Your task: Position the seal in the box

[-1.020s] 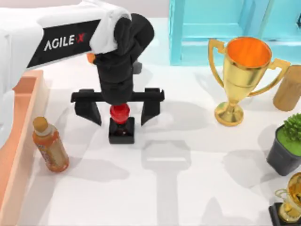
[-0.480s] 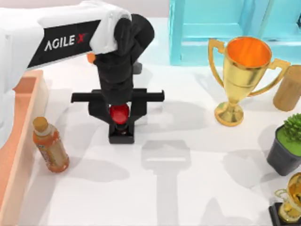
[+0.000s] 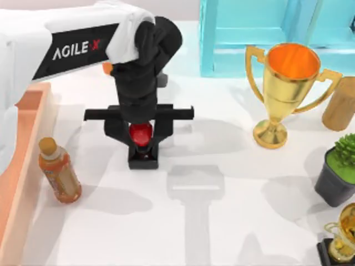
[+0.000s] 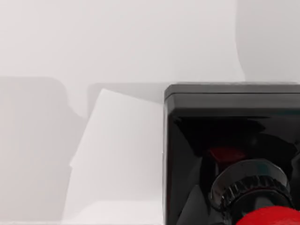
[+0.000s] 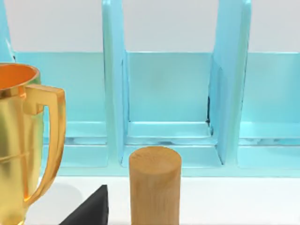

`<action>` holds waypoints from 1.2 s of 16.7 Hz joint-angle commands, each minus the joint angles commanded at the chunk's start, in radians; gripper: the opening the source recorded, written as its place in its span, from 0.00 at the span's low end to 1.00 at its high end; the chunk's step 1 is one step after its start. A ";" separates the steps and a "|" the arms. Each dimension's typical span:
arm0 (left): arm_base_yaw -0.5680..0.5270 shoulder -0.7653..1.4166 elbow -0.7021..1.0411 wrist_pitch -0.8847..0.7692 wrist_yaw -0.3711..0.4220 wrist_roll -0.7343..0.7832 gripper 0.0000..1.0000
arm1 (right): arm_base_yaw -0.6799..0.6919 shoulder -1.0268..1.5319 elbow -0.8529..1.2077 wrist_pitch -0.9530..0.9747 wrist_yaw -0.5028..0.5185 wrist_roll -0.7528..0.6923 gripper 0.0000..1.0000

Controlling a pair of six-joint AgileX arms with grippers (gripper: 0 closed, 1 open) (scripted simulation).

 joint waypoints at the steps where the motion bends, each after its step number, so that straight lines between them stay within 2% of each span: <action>1: 0.000 0.000 0.000 0.000 0.000 0.000 0.00 | 0.000 0.000 0.000 0.000 0.000 0.000 1.00; 5: 0.002 0.000 0.040 -0.041 0.001 -0.003 0.00 | 0.000 0.000 0.000 0.000 0.000 0.000 1.00; 13: -0.002 -0.031 0.330 -0.362 0.000 -0.003 0.00 | 0.000 0.000 0.000 0.000 0.000 0.000 1.00; 20: 0.014 -0.036 0.338 -0.378 0.000 0.013 0.00 | 0.000 0.000 0.000 0.000 0.000 0.000 1.00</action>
